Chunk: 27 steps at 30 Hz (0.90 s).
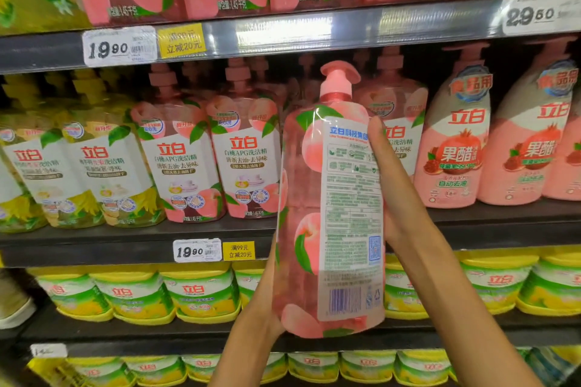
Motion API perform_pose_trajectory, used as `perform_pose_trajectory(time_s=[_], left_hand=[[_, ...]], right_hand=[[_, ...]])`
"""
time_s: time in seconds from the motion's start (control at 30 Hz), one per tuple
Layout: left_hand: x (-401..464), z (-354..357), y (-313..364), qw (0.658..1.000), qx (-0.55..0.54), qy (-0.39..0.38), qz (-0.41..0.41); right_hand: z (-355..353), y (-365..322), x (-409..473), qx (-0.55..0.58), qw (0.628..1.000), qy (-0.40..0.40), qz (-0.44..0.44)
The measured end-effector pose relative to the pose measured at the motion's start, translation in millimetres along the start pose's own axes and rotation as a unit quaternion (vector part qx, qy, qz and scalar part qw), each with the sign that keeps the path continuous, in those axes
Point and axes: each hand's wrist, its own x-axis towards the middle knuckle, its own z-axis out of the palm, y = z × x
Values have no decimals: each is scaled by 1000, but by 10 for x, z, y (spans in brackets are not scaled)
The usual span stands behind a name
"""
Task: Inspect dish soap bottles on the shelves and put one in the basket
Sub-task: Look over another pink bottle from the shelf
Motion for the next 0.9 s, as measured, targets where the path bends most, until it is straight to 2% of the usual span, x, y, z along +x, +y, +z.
perform_pose_trajectory(time_s=[0.07, 0.1, 0.13, 0.17, 0.23, 0.3, 0.37, 0.4, 0.5, 0.67, 0.77, 0.9], left_hand=[[-33, 25, -35, 1000, -20, -17, 1], [-55, 19, -31, 1000, 13, -9, -5], [-55, 18, -5, 999, 24, -20, -19], [-7, 6, -16, 998, 44, 24, -21], [13, -72, -58, 998, 30, 58, 24], [64, -49, -43, 998, -31, 48, 7], [63, -21, -35, 999, -9, 42, 30], [49, 0, -27, 997, 26, 49, 48], [-18, 17, 34, 984, 129, 78, 100], [-44, -16, 131, 994, 54, 26, 94], [-46, 26, 139, 998, -9, -11, 62], [-45, 13, 80, 996, -9, -4, 94]], right_hand=[[7, 24, 16, 7, 1000, -6, -15], [-1, 29, 28, -13, 1000, -4, -25], [12, 8, 31, -51, 998, -4, -34], [-1, -5, 37, -112, 993, -6, -39], [-36, -44, 48, -220, 974, 7, -51], [-34, -56, 27, -244, 968, 3, -56], [18, -10, -18, -251, 968, -14, -31], [60, 18, -35, -219, 976, -8, -21], [84, 79, -24, -27, 999, 23, 3], [6, 112, 29, 132, 991, 14, 15], [7, 127, 25, 146, 989, 8, 6], [-30, 67, 24, 64, 998, 18, 9]])
